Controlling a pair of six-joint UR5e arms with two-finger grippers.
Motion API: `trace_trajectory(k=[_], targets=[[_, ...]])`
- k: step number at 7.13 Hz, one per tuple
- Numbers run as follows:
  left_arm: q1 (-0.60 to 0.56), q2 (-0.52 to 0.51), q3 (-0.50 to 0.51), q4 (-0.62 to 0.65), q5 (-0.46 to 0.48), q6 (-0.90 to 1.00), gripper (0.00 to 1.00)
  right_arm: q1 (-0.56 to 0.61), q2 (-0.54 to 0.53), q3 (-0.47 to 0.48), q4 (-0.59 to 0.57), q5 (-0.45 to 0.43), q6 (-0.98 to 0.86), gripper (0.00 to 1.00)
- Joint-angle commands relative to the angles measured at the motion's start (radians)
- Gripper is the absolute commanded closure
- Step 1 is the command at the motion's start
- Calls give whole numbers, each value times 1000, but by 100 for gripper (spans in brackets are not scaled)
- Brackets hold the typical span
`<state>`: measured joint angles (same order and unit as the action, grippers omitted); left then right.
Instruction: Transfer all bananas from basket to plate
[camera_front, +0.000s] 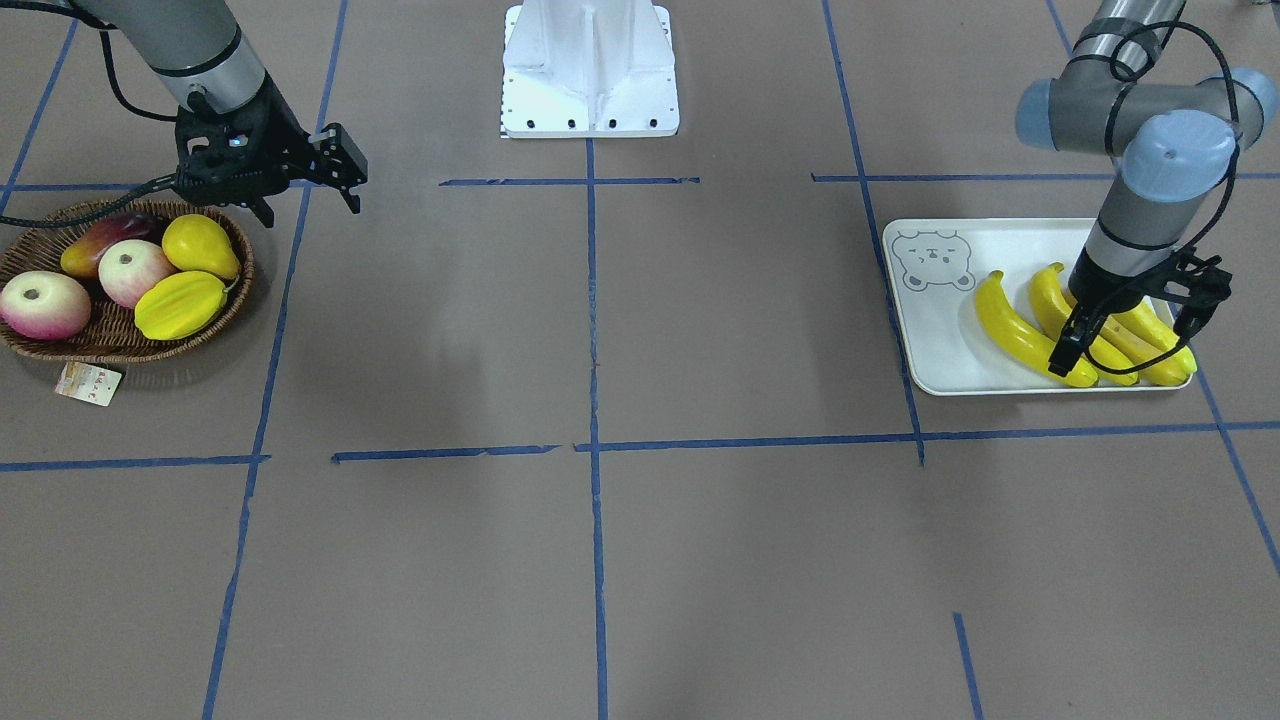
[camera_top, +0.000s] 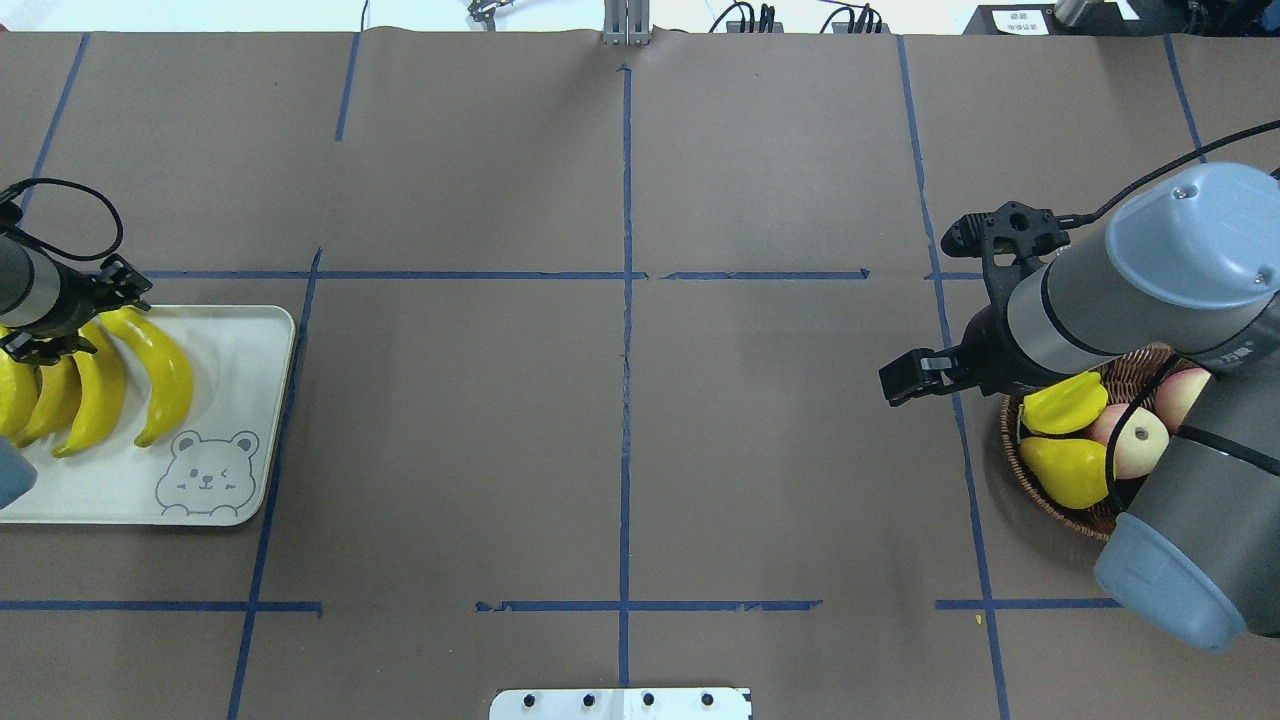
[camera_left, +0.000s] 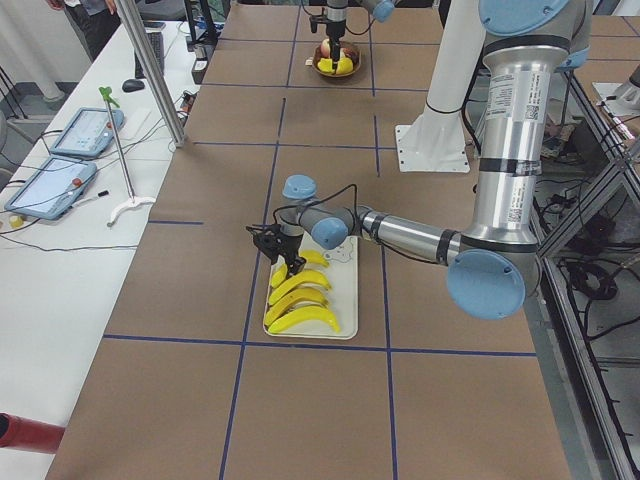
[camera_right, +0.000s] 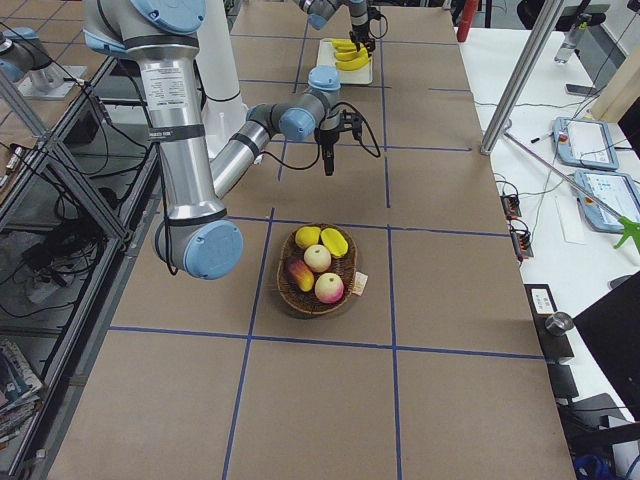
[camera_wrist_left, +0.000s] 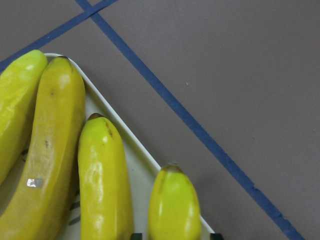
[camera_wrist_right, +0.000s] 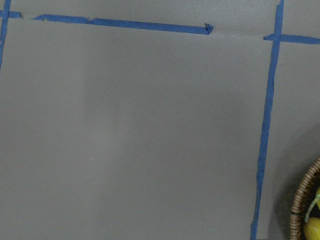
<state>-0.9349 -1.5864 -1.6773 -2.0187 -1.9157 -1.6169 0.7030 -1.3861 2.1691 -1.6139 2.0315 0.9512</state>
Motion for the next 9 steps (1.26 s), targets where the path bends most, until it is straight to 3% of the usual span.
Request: trace_trajectory(k=[1, 3, 5, 7, 9], targets=[[-150, 20, -33, 3, -208, 189, 0, 70, -23, 2, -20, 54, -70, 0], [-226, 77, -62, 5, -281, 451, 0, 174, -62, 0, -113, 78, -312, 0], [-307, 129, -61, 8, -293, 755, 0, 307, -169, -6, -118, 87, -563, 0], [-370, 173, -55, 28, -287, 1101, 0, 483, -272, -38, -116, 191, -856, 0], [-450, 174, -62, 201, -292, 1440, 0, 657, -324, -138, -116, 248, -1140, 0]])
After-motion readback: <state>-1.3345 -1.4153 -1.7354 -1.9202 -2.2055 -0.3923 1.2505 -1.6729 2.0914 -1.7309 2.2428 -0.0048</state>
